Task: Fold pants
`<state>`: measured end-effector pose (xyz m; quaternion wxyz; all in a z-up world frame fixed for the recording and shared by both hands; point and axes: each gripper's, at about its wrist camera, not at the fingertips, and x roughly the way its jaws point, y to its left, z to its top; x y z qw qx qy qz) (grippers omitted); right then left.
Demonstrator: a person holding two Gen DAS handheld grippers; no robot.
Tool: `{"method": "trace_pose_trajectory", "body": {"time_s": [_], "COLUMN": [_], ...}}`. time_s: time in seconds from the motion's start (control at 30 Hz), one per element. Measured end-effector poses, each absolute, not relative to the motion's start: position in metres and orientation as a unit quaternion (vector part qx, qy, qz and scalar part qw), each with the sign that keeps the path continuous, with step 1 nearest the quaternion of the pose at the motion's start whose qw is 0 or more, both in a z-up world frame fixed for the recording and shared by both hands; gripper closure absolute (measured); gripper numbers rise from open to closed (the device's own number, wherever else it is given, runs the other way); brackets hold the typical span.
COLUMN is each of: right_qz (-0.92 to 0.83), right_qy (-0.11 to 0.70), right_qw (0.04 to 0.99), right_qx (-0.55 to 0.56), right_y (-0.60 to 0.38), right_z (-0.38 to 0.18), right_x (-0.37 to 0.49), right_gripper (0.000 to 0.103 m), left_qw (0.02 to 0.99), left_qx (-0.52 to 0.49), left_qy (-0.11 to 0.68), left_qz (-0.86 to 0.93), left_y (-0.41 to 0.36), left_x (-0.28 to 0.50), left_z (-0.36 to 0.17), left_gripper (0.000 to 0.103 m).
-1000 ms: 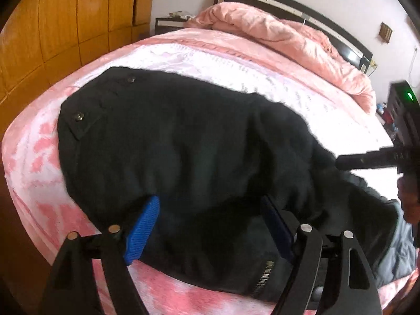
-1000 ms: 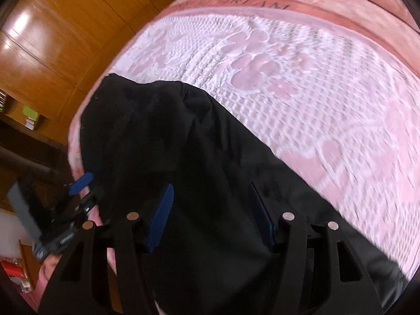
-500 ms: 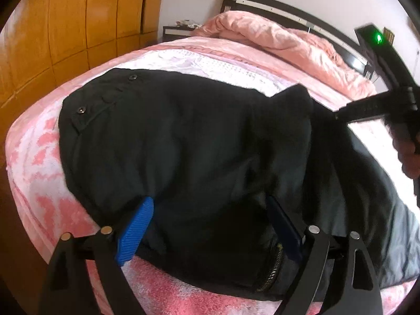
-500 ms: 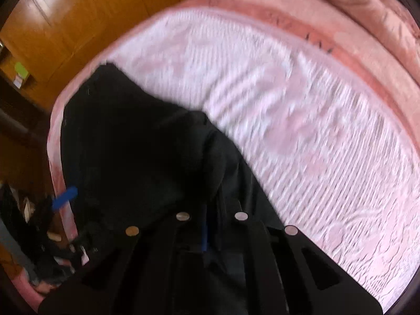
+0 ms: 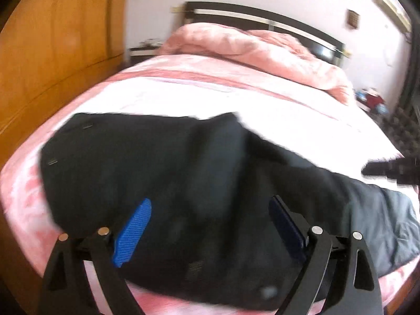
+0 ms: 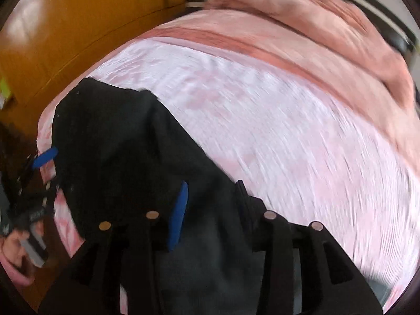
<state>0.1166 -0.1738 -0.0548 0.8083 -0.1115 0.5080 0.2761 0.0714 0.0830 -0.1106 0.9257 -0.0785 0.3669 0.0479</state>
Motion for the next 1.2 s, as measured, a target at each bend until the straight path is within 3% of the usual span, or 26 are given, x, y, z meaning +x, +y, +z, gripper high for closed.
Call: {"method": "trace_pose_trajectory", "body": {"time_s": [0.27,0.37,0.47,0.63,0.83,1.2], "right_qz": [0.164,0.158,0.159,0.14,0.134,0.006], "right_qy": [0.594,0.595,0.572,0.582,0.56,0.543], "right_qw": [0.787,0.787,0.805,0.801,0.817,0.799], "right_qx": [-0.043,-0.032,-0.012,-0.003,0.046,0.259], "right_y": [-0.255,-0.268,-0.281,-0.307,-0.351,-0.564], "right_z": [-0.132,-0.126,-0.106,-0.116,-0.088,-0.054], "right_x": [0.098,0.096,0.086,0.072,0.046,-0.076], "right_gripper": [0.068,0.069,0.051,0.053,0.053,0.051], "left_qw": [0.891,0.891,0.897,0.871,0.88,0.866], "left_qx": [-0.071,-0.081,-0.072,-0.023,-0.028,0.005], "left_qy": [0.446,0.446,0.435,0.491,0.475,0.483], "left_qz": [0.044,0.032,0.009,0.009,-0.007,-0.128], "left_y": [0.071,0.062,0.035,0.005,-0.018,-0.127], "left_x": [0.134,0.129,0.121,0.129,0.107,0.067], "left_z": [-0.159,-0.143,-0.128,-0.162,-0.133,-0.119], "left_gripper": [0.008,0.009,0.009,0.006,0.007,0.005]}}
